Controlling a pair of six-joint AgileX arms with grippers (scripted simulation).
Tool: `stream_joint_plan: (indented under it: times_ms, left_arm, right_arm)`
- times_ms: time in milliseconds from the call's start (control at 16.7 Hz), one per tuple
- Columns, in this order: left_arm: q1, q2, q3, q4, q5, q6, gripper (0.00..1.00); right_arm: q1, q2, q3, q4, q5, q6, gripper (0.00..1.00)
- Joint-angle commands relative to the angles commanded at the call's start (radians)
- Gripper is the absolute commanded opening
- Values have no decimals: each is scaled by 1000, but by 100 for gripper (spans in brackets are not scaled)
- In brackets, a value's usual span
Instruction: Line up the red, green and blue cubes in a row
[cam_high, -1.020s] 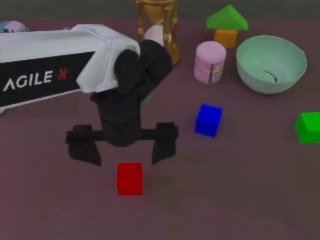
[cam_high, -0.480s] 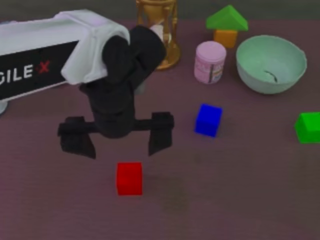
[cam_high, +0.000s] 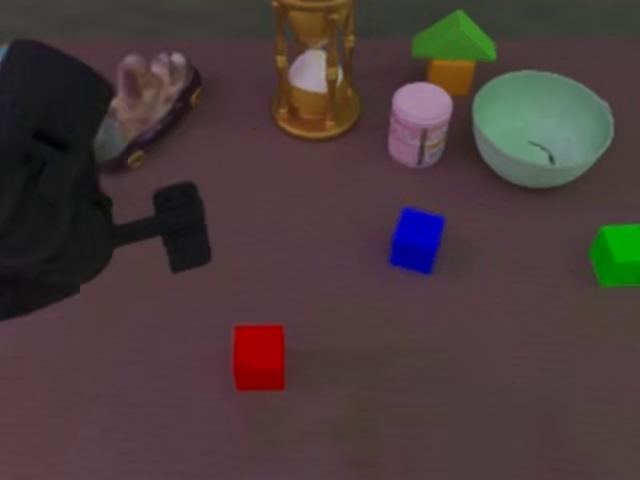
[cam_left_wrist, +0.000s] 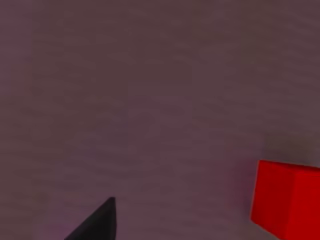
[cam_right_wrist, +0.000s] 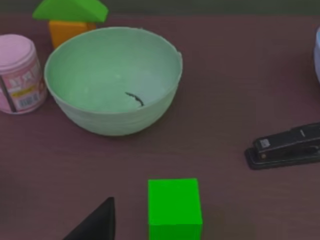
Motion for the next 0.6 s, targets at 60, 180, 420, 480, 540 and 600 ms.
stream_joint_plan:
  times_ms: [60,180,420,480,540,600]
  left_arm:
    - [40,-102,-78,53,-1,23,100]
    - [119,-318,-241,162,-3,79,100]
    - [255,-711,-542,374,-2,225,100]
    - [284,-795,-608,425,0,267,100]
    - [310,-872,-669,475,2,309,100]
    - [335,-943,-725,525,4,352,100]
  right_arm:
    - [3,108,78,-57,1,1,100]
    - [10,334,236,-174,2,2,100]
    - [23,779,545,-408,5,4,100]
    - [26,877,618,-462,5,5,100]
    - [29,967,687,-513,5,6,100]
    - [32,1051,753,-561,6,7,100]
